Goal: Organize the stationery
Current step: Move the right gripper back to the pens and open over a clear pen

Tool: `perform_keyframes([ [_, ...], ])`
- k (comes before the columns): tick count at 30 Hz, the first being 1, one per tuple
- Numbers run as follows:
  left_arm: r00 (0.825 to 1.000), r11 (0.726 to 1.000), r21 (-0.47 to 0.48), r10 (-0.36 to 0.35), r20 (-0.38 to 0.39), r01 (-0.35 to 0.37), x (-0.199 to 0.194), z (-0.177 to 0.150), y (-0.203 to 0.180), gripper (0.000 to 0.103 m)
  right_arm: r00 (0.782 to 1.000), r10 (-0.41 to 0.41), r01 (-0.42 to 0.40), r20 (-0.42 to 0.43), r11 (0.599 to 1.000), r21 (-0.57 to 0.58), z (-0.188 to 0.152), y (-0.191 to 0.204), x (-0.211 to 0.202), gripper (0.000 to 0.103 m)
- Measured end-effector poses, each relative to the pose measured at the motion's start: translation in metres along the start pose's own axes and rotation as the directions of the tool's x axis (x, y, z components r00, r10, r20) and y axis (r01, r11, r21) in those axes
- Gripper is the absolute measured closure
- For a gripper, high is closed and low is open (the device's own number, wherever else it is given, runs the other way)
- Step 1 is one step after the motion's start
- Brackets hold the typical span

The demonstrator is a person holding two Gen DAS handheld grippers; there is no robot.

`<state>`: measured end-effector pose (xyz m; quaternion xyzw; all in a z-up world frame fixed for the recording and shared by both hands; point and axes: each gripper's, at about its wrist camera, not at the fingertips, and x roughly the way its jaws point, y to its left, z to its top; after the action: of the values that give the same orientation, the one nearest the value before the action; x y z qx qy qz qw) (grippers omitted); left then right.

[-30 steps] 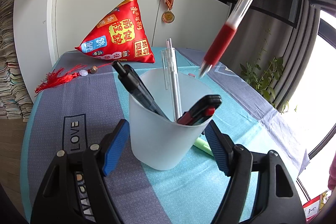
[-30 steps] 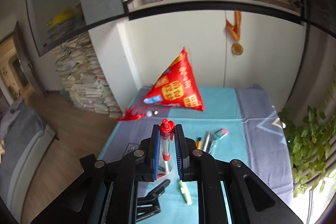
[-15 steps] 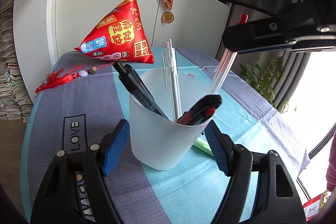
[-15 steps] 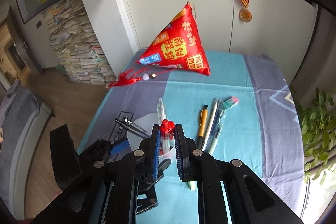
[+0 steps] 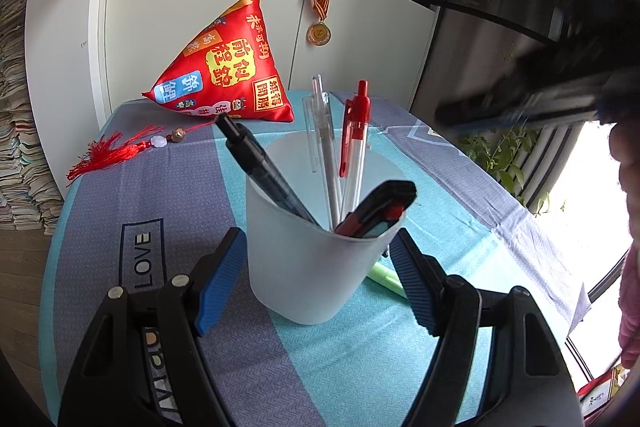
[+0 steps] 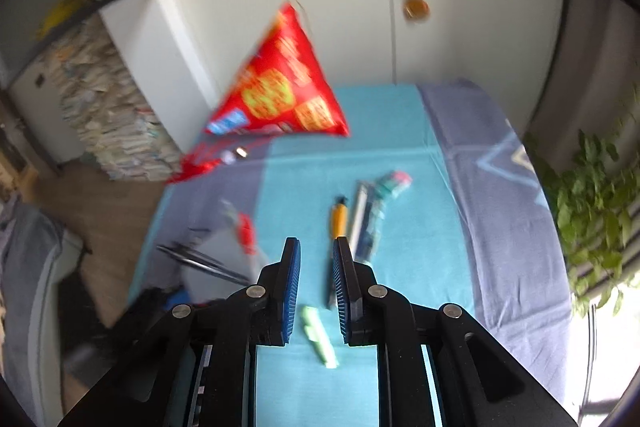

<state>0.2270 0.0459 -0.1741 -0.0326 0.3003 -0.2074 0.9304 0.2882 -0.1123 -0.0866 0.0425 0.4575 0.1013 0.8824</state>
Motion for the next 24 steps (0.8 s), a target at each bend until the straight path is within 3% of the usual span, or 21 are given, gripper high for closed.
perform_keyframes([
  [4, 1.000, 1.000, 0.001, 0.000, 0.001, 0.000, 0.000, 0.001, 0.000, 0.030, 0.988, 0.002, 0.013, -0.156, 0.995, 0.098, -0.006, -0.029, 0.050, 0.087],
  [7, 1.000, 1.000, 0.003, -0.001, 0.002, 0.001, 0.000, 0.001, 0.000, 0.030, 0.976, -0.001, 0.030, -0.217, 0.991, 0.131, -0.010, -0.042, 0.075, 0.087],
  [24, 1.000, 1.000, 0.003, -0.001, 0.002, 0.001, 0.000, 0.000, 0.000, 0.030, 0.959, -0.008, 0.046, -0.283, 0.991, 0.127, -0.006, -0.043, 0.114, 0.087],
])
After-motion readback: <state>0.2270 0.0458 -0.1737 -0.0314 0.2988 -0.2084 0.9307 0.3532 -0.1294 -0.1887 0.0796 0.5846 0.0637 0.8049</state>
